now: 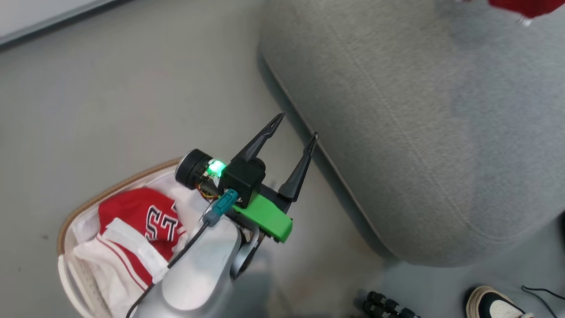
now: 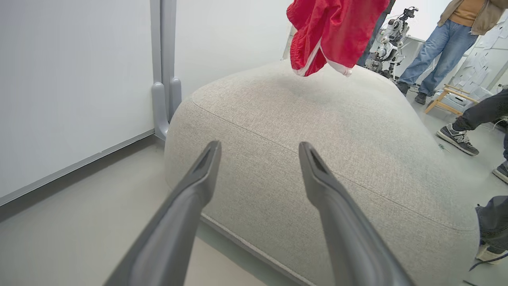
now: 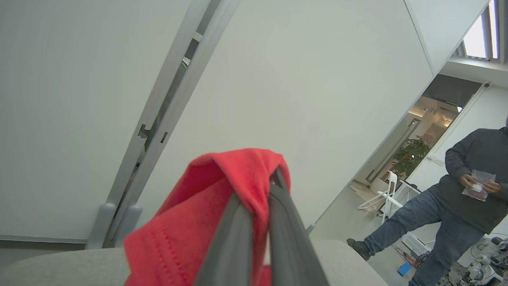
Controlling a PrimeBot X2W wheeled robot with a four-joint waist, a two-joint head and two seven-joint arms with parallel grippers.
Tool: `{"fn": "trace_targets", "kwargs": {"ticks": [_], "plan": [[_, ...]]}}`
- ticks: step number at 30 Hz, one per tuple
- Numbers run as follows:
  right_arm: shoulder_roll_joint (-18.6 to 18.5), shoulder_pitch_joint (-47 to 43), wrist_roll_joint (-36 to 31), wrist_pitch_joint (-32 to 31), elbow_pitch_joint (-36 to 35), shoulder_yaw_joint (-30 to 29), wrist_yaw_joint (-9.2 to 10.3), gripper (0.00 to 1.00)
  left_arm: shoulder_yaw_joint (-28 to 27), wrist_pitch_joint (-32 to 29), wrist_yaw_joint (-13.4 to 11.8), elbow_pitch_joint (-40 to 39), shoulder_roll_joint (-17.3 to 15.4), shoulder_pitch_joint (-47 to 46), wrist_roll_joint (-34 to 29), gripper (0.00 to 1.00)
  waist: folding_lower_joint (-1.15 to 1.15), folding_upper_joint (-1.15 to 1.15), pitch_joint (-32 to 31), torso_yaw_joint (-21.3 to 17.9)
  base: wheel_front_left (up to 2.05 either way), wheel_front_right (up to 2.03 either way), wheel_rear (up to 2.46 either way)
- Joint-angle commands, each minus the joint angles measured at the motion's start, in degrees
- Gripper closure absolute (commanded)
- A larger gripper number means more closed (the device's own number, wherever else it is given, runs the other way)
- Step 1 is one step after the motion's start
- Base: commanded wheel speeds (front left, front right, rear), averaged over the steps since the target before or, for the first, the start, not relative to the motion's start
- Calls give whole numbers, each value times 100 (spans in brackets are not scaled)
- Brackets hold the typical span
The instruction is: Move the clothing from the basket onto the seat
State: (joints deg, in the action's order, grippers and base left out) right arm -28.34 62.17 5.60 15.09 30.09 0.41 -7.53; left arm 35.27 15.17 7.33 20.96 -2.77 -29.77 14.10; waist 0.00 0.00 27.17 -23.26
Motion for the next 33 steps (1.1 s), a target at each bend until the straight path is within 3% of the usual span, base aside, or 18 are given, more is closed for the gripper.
{"fn": "trace_targets", "kwargs": {"ticks": [1, 7, 13, 14, 15, 16, 26, 33], "plan": [[-73, 192, -86, 11, 130, -105, 8, 100, 20, -3, 20, -22, -25, -181, -27, 0, 0, 0, 678, 644, 0, 0, 0], [51, 474, -371, 11, 705, -411, 8, 100, 78, -3, 21, -38, -26, -429, -78, 0, 0, 0, 1058, 859, 0, 0, 0], [455, -78, -486, 11, 1221, -892, 8, 100, 76, -3, 21, 5, -25, -526, -59, 0, 0, 0, 1156, 942, 0, 0, 0], [510, -239, -526, 11, 1289, -956, 8, 71, 58, -3, 21, 19, -25, -506, -40, 0, 0, 0, 1132, 941, 0, 0, 0], [585, -371, -540, 11, 1354, -1002, 8, 56, 48, -3, 22, 30, -24, -487, -31, 0, 0, 0, 1107, 937, 0, 0, 0], [651, -534, -563, 11, 1396, -1077, 8, 0, 30, -3, 22, 44, -25, -458, -18, 0, 0, 0, 1073, 927, 0, 0, 0], [1040, -2061, -339, 11, 1097, -1285, 8, 0, -518, -3, 22, 119, -71, -6, -8, 0, 0, 0, 352, 748, 0, 0, 0], [1150, -2900, -139, 11, 476, -1044, 8, 0, -966, -3, 21, 58, -41, 434, 2, 0, 0, 0, -285, 886, 0, 0, 0]]}}
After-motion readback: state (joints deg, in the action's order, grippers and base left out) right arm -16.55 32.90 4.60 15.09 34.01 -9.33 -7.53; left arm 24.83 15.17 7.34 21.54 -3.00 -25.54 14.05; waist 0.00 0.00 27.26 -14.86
